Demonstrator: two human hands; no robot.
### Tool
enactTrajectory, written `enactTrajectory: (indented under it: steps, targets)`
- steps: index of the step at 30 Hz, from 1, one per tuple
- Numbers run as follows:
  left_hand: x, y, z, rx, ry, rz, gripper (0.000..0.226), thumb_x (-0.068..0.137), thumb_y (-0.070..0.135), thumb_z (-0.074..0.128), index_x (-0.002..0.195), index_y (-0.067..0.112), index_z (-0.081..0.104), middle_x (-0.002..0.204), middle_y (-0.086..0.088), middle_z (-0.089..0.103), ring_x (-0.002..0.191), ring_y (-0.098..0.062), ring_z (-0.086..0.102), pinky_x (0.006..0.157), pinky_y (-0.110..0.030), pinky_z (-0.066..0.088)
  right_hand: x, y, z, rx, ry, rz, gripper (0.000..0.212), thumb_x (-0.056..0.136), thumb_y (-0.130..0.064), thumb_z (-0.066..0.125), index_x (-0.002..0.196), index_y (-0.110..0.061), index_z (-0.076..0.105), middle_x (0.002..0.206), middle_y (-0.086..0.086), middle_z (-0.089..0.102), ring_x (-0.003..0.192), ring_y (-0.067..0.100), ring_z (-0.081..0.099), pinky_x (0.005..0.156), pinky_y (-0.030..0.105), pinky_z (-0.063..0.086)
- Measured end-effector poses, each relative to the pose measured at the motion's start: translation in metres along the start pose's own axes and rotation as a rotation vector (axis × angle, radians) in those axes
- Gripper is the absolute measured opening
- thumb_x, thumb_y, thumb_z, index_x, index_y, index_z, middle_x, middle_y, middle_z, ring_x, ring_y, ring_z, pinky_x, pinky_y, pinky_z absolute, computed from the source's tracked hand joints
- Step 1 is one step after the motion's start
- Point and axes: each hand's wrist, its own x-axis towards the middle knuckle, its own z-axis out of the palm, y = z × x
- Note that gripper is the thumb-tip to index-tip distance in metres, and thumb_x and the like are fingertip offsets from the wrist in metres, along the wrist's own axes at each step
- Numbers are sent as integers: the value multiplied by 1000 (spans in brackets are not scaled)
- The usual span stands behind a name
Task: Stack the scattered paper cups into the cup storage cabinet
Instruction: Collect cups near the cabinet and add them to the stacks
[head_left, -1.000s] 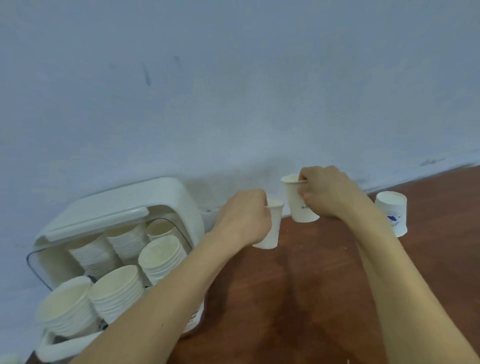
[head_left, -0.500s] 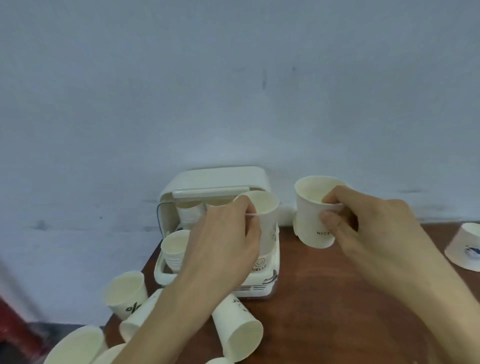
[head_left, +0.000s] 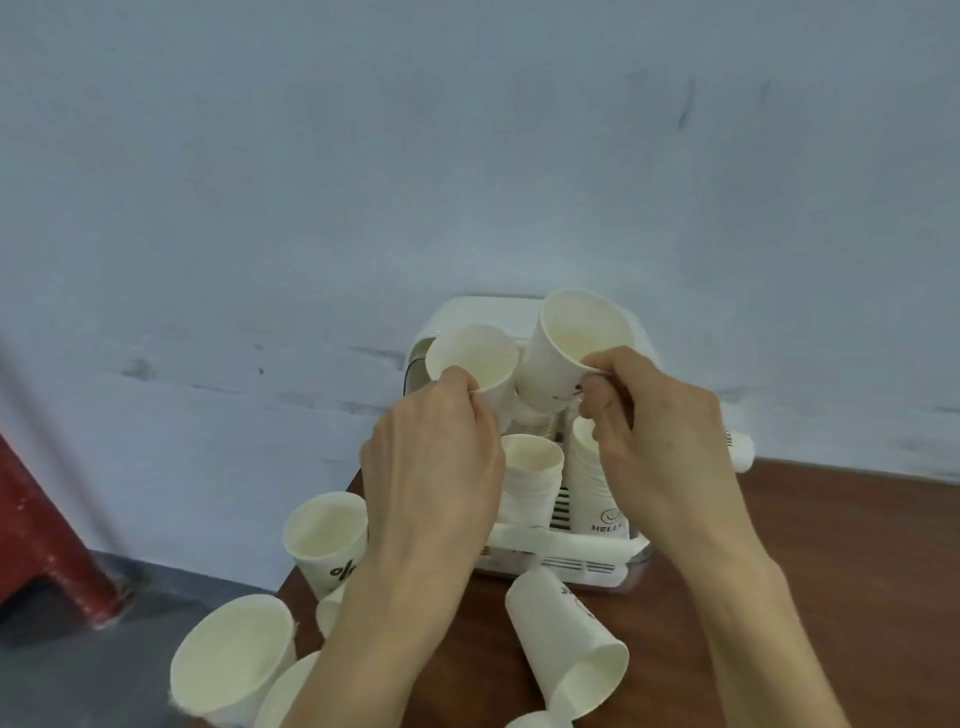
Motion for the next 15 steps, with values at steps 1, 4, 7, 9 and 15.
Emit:
enactTrajectory:
  steps: [1, 4, 7, 9, 15]
  targets:
    - [2, -4, 2, 8, 1, -23, 20, 97, 23, 41, 95, 19, 61, 82, 1, 64, 74, -24, 55, 64, -38, 45, 0, 2, 6, 8, 1, -4, 16, 98, -17, 48, 103, -17, 63, 77, -3, 64, 74, 17, 57, 68, 33, 42]
    - [5, -12, 8, 20, -14, -65, 21, 97, 21, 42, 98, 17, 62, 87, -2, 66, 79, -27, 56, 64, -37, 43, -1, 11, 25, -95, -96, 5, 18, 99, -18, 43, 104, -18, 60, 79, -2, 66, 77, 21, 58, 67, 38, 39]
    - [7, -20, 14, 38, -55, -76, 21, 97, 22, 42, 97, 17, 63, 87, -4, 66, 82, -30, 56, 66, -38, 45, -4, 19, 38, -122, -174, 2, 15, 99, -19, 40, 93, -17, 53, 73, -1, 62, 72, 23, 57, 66, 44, 45]
    - [9, -26, 18, 60, -80, -79, 22, 97, 21, 41, 95, 17, 62, 85, -4, 65, 80, -30, 55, 65, -38, 45, -6, 21, 45, -175, -214, -35, 11, 97, -12, 42, 88, -16, 47, 66, -3, 54, 66, 24, 53, 61, 45, 45]
    - [11, -39, 27, 105, -96, -46, 21, 99, 20, 40, 92, 17, 59, 83, -2, 62, 75, -26, 51, 62, -37, 43, -7, 22, 46, -324, -283, -31, 16, 88, -3, 45, 92, -18, 40, 70, -1, 51, 68, 28, 49, 54, 40, 37]
